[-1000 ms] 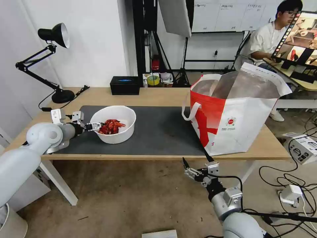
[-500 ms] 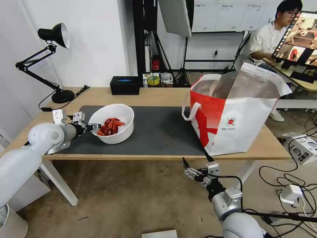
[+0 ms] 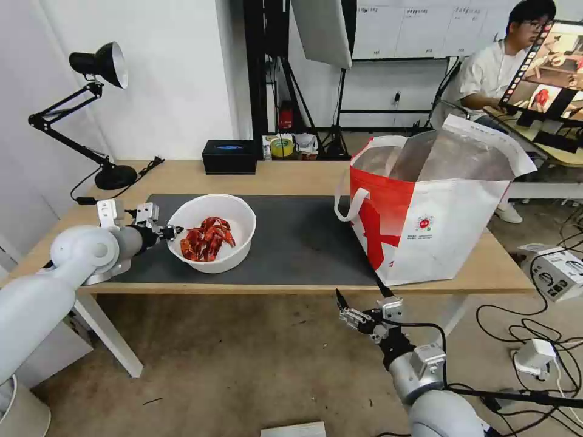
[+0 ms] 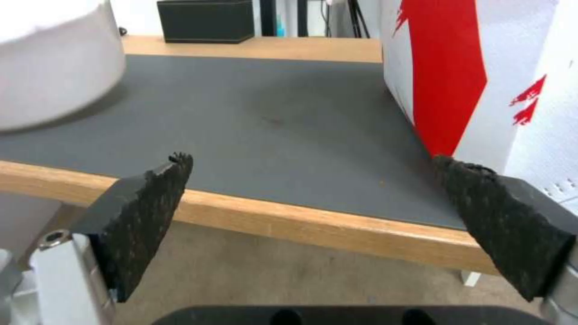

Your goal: Pick up the trash from the table and place it into the takeout bag.

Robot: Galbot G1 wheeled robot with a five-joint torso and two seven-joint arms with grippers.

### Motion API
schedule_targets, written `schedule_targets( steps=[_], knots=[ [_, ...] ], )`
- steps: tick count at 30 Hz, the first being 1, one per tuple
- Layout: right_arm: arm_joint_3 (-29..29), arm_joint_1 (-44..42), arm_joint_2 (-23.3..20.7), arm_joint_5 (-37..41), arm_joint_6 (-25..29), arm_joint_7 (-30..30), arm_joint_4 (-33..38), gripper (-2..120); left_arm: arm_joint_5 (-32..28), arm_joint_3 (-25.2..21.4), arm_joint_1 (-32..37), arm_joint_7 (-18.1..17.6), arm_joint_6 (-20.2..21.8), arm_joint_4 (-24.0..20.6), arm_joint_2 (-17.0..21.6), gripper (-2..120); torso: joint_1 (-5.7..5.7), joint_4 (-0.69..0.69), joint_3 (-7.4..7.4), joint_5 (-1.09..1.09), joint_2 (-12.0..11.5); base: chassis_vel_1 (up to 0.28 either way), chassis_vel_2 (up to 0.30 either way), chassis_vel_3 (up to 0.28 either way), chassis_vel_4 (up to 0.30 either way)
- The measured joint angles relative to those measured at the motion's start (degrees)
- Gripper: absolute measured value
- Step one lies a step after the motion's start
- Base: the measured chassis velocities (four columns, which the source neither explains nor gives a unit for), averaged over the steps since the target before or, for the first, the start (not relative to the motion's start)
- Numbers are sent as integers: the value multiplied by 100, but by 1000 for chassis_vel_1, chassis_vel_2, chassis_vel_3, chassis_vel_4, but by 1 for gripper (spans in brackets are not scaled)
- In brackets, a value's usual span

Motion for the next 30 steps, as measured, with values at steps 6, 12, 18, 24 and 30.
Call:
schedule_targets(
  steps=[6, 12, 18, 24, 30],
  knots=[
    [0, 0, 0, 0, 0, 0, 0, 100, -170, -141, -57, -68, -104, -293, 91, 0, 0, 0, 0, 1, 0, 0, 0, 0, 0],
    [0, 0, 0, 0, 0, 0, 0, 100, -479, -22, -595, -357, -143, -731, 126, 0, 0, 0, 0, 1, 0, 0, 0, 0, 0],
    [0, 0, 0, 0, 0, 0, 0, 100, -790, 355, -1363, -568, -142, -885, -78, 0, 0, 0, 0, 0, 0, 0, 0, 0, 0],
    [0, 0, 0, 0, 0, 0, 0, 100, -1205, 1055, -2446, -887, -142, -831, -331, 0, 0, -1, 0, 2, 0, 0, 0, 0, 0],
    [0, 0, 0, 0, 0, 0, 0, 100, -1402, 1544, -3146, -1013, -154, -689, -452, 0, -1, 0, 0, 1, 0, 0, 0, 0, 0]
  ],
)
